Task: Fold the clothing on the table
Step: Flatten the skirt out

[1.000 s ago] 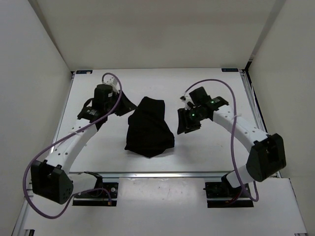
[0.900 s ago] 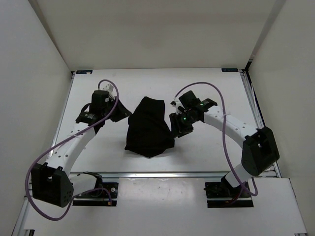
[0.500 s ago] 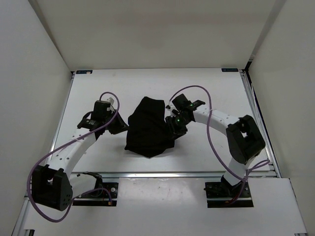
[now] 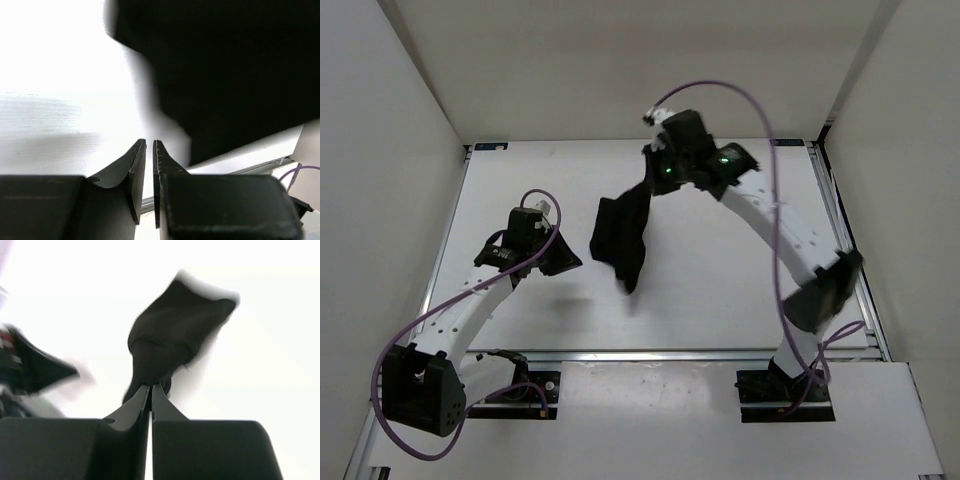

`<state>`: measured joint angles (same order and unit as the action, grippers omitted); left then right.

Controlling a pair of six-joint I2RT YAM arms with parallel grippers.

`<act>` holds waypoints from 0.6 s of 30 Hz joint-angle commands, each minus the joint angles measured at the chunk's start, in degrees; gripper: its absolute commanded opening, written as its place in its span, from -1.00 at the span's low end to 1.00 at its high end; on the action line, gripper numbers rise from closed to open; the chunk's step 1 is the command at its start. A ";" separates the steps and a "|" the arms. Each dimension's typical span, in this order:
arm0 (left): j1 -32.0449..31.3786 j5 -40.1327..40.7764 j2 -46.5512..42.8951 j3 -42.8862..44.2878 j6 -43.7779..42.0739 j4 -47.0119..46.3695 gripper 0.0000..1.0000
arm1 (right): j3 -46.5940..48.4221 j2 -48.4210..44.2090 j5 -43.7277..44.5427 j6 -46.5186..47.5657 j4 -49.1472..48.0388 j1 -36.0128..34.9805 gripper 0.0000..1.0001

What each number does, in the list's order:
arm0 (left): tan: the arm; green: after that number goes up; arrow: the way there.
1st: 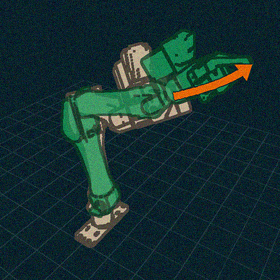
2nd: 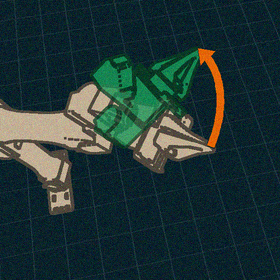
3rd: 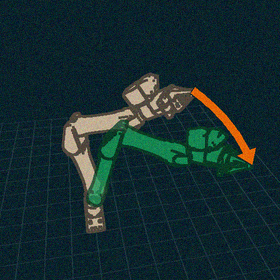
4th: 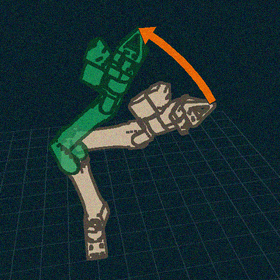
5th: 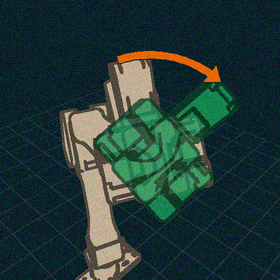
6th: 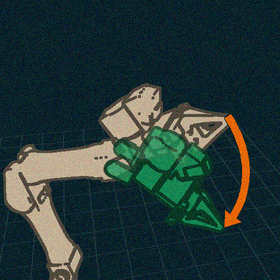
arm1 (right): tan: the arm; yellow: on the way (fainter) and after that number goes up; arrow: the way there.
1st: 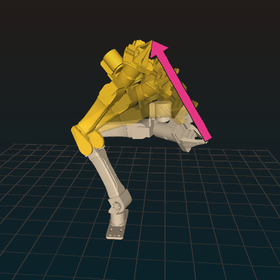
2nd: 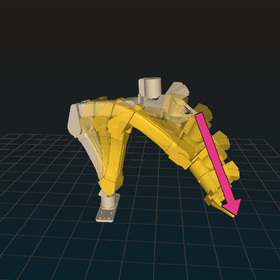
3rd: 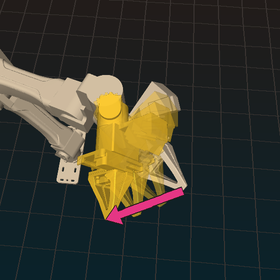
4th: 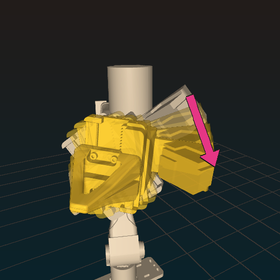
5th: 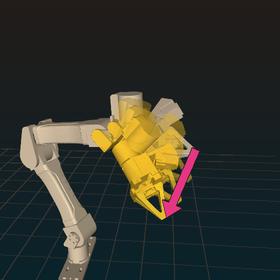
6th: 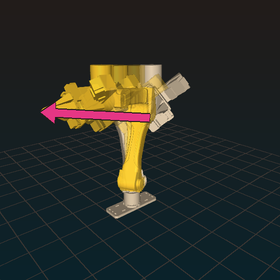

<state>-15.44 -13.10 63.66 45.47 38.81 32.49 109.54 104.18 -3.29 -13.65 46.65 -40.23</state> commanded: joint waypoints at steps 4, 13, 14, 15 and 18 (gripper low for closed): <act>-0.20 0.00 -1.52 -0.56 -0.84 -0.76 -0.55 | -5.98 -20.32 23.03 0.90 -2.79 1.82 -1.00; 0.32 -1.13 -0.64 -1.44 -0.93 -1.20 -0.56 | -4.60 -16.14 29.60 -3.50 6.61 3.83 -0.99; 0.50 -1.22 -1.08 -1.35 -0.84 -1.29 -0.55 | -3.55 -12.98 27.92 -3.23 5.74 4.01 -1.00; 0.59 -1.22 -0.82 -1.53 -1.53 -1.29 -0.56 | -2.15 -11.30 25.64 -1.92 5.03 3.93 -1.00; 1.03 -1.58 -0.73 -1.35 -0.93 -0.94 -0.56 | 5.67 -0.32 20.62 1.86 5.55 2.35 -1.00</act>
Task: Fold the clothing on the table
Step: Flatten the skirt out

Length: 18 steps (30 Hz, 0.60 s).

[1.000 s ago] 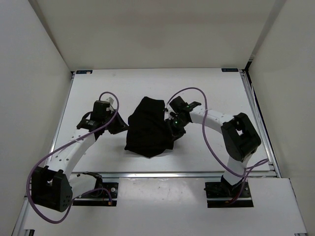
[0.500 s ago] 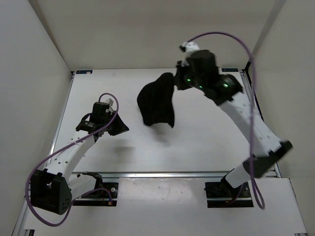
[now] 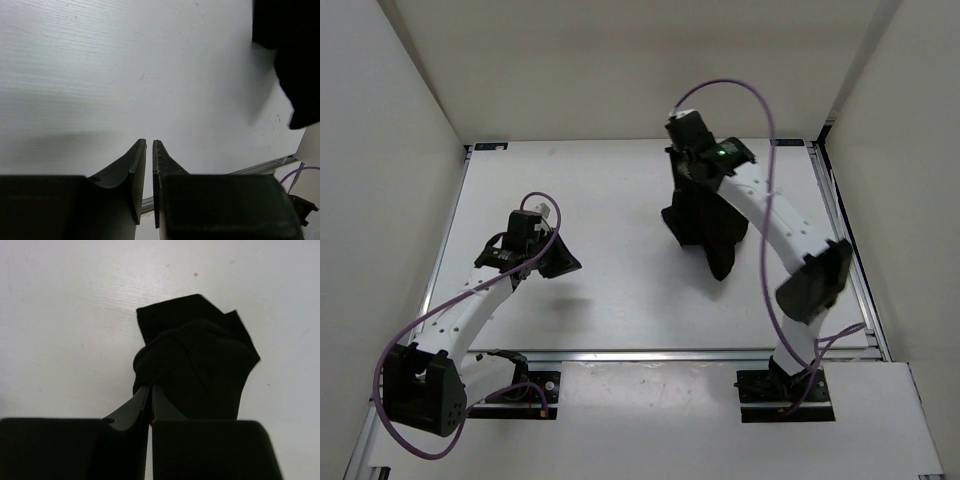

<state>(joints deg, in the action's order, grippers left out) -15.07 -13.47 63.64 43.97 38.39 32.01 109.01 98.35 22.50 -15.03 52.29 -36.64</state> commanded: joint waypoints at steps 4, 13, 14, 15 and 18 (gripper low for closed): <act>1.36 -1.73 -0.88 -0.11 -0.77 -0.28 -0.56 | 11.65 12.13 -16.14 3.25 -5.43 -0.80 -1.00; 0.92 -1.91 0.43 -1.16 -1.30 0.34 -0.56 | -13.77 -21.22 -14.84 4.24 -40.04 3.40 -1.00; 0.75 -1.91 0.44 -1.16 -1.74 0.51 -0.56 | -18.09 -23.53 -17.81 1.08 -42.25 5.16 -0.99; 0.57 -1.65 0.87 -1.42 -2.00 0.16 -0.56 | -21.96 -26.77 -18.45 -1.65 -43.06 8.31 -1.00; 0.22 -2.17 1.84 -1.51 -1.48 -0.28 -0.56 | -29.10 -30.84 -25.62 -5.44 -36.08 15.18 -1.00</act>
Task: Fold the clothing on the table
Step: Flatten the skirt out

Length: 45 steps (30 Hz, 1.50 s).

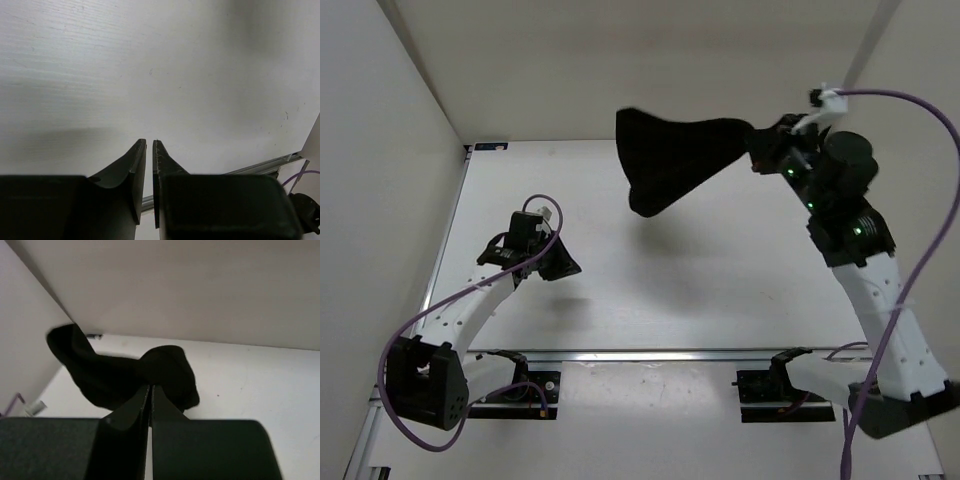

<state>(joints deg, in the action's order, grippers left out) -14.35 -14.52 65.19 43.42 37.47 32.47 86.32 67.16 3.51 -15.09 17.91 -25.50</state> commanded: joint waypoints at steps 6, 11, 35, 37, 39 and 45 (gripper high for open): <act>-0.33 -1.83 0.55 -2.28 0.14 -1.18 -0.56 | -27.22 -0.53 -29.68 -9.44 18.87 15.65 -0.98; -0.42 -2.52 0.82 -3.69 0.49 -1.97 -0.54 | -31.57 -4.21 -24.26 -10.30 34.98 8.29 -0.50; -14.39 1.86 49.84 50.52 -9.36 -3.81 0.10 | -18.11 12.22 -9.75 -11.62 25.86 -0.95 -0.45; -14.57 2.04 52.40 50.36 -6.90 -6.09 -0.02 | -20.13 11.60 -12.02 -13.20 24.37 -1.05 -0.51; -15.44 2.48 55.82 51.23 -6.54 -6.98 -0.02 | -20.40 11.59 -13.70 -13.39 25.15 -0.26 -0.54; -17.99 6.07 63.91 61.85 -12.68 -0.13 0.13 | -22.69 8.26 -13.61 -14.52 26.30 1.75 -0.47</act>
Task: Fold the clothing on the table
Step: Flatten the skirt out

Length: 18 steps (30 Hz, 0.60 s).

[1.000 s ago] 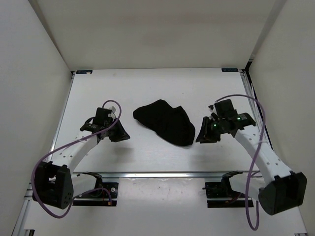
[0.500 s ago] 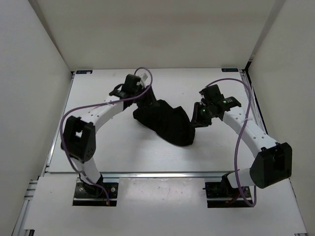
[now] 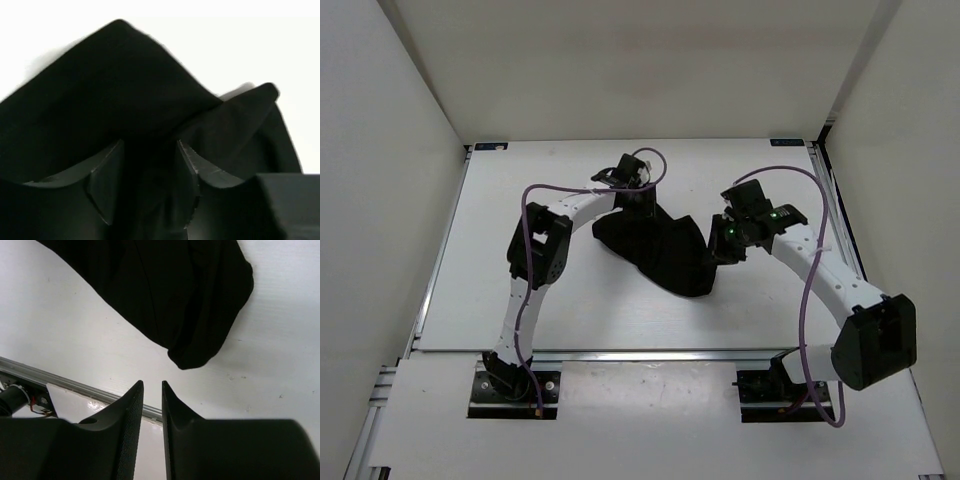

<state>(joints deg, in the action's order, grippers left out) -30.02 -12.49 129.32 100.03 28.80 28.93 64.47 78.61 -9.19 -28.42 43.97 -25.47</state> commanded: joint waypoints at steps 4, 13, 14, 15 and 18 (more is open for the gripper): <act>-4.25 3.98 4.27 11.14 -6.81 8.15 -0.17 | -3.64 -6.10 -2.15 -2.07 0.15 4.11 -0.48; 1.18 -2.41 3.67 22.74 -4.28 11.07 -1.00 | -4.27 -4.09 -3.91 -1.46 -2.30 6.49 -0.50; 2.15 -5.93 2.36 24.41 -2.97 9.58 -1.00 | -3.65 -2.86 -3.99 -1.37 -2.31 6.40 -0.51; 3.03 -7.88 -0.09 23.73 -1.83 8.26 -1.00 | -2.95 -2.41 -4.25 -1.28 -2.91 6.23 -0.52; 5.40 -17.11 -9.13 14.02 1.08 0.03 -1.00 | -0.75 0.66 -3.99 -1.02 -3.45 5.00 -0.51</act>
<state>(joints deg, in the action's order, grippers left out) -27.49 -19.22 133.23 118.78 26.61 36.49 60.25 77.21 -12.19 -29.78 42.78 -19.49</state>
